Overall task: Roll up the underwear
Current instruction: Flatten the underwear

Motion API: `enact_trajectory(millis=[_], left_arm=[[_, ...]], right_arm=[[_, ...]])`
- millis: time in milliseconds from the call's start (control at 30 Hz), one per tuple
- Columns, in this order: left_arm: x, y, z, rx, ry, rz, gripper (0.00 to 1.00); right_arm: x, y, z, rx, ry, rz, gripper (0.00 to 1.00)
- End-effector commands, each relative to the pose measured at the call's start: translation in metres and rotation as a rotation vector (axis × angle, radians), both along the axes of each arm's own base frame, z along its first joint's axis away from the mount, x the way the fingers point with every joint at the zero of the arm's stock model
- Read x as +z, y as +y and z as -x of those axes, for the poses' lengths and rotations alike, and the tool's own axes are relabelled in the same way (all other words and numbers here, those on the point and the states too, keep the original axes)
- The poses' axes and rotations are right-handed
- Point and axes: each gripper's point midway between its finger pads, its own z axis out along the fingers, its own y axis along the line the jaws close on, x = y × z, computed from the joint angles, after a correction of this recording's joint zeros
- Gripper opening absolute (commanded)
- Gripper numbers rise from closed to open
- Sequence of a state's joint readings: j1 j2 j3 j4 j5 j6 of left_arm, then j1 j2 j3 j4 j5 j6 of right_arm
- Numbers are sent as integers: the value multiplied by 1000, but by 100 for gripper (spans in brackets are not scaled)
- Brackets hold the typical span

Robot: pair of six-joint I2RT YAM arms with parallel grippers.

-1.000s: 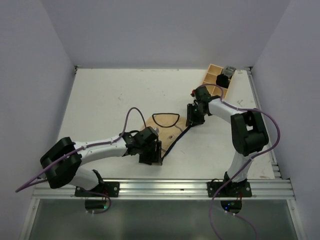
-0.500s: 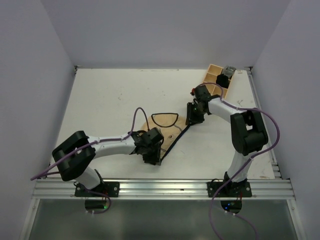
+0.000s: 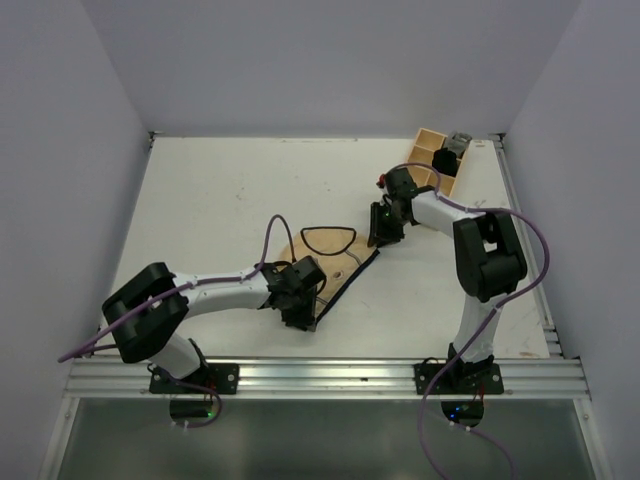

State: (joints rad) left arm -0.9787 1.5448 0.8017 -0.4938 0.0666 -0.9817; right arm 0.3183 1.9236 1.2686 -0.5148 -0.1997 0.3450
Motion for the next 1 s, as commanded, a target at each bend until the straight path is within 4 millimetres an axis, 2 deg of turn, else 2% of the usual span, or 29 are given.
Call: enact_trajectory(millis=[0,167,233,367,400,500,533,567,667,767,933,967], left_arm=[[4,8,-2,-16,-37,-30,29],[3,11,0,-20,-37,-36,29],[4,11,0,-21,-38,-34,28],[5,13,-1,-30,-42,-43,24],[6,13,-1,-34,-44,-43,24],[8,17,1,-39,-47,-47,20],[7,19,2,-40,-48,-49,19],[8,21,3,-39,-50,-51,19],[4,28,7,-38,-42,-65,17],[5,29,9,-38,-42,-60,17],[14,18,6,-38,-64,3,20],[21,12,3,-36,-77,27,22]], right_arm=[[20,4,-5,38,-65,-43,36],[15,3,8,56,-33,-61,38],[15,9,12,64,-22,-99,38],[14,6,11,47,-27,-85,26],[15,3,8,39,-37,-69,19],[20,2,-5,39,-51,-55,5],[21,1,-7,43,-44,-44,3],[29,4,-17,47,-66,-51,1],[34,8,-25,62,-65,-58,0],[32,9,-25,67,-55,-62,0],[26,10,-19,77,-42,-68,0],[25,9,-17,77,-37,-66,0]])
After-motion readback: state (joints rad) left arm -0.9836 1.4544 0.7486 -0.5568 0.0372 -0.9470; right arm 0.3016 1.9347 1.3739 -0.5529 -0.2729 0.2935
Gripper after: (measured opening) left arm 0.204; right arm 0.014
